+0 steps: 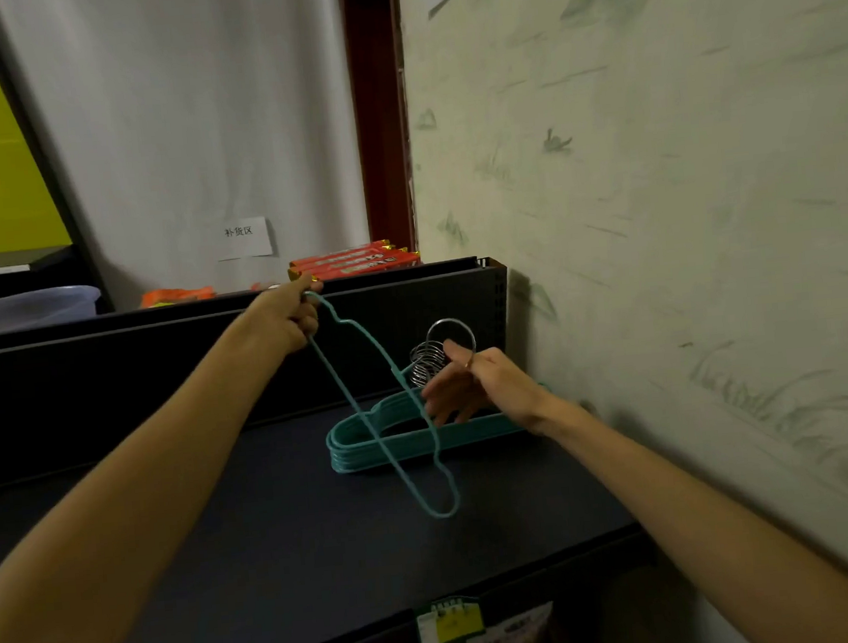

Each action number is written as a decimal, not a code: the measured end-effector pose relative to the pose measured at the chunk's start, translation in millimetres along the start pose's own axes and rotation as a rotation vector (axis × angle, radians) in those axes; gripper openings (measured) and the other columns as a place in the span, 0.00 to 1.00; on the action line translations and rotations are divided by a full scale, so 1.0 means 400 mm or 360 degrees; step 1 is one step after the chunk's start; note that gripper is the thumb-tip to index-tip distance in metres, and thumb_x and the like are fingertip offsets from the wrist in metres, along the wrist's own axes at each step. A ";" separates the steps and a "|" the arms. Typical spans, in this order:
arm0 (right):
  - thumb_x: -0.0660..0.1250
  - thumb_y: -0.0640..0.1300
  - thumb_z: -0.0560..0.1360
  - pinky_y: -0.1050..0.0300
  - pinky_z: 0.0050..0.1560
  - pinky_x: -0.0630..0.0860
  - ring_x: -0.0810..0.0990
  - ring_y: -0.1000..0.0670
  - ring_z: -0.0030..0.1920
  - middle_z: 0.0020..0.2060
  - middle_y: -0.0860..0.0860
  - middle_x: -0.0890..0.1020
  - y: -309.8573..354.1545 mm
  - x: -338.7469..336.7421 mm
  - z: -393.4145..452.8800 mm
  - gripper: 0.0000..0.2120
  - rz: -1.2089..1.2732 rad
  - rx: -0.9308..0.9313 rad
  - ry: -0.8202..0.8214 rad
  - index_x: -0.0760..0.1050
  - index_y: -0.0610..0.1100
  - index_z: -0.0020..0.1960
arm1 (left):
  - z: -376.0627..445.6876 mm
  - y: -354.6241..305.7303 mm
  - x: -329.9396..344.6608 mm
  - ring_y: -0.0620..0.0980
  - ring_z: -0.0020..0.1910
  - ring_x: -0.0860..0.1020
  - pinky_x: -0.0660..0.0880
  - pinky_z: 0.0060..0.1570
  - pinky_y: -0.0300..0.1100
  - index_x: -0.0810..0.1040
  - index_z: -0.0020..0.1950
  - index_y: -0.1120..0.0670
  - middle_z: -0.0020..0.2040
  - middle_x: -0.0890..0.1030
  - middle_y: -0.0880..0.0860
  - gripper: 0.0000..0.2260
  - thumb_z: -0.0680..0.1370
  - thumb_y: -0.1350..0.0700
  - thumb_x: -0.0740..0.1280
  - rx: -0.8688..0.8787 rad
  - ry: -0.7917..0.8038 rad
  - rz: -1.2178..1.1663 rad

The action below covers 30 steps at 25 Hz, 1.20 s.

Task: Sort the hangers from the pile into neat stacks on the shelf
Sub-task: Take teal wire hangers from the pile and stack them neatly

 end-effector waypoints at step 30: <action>0.70 0.49 0.78 0.54 0.55 0.79 0.80 0.57 0.50 0.52 0.54 0.85 -0.094 -0.196 0.048 0.08 -0.1508 -0.0094 -0.0330 0.85 0.50 0.55 | -0.118 0.204 -0.079 0.38 0.38 0.81 0.82 0.40 0.38 0.86 0.49 0.44 0.42 0.84 0.41 0.04 0.75 0.50 0.76 0.1279 0.0191 0.2419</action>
Point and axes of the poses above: each hand's wrist, its own z-axis towards the middle knuckle, its own x-axis out of the palm, y = z × x, the point moved 4 cm from there along z, towards the middle knuckle
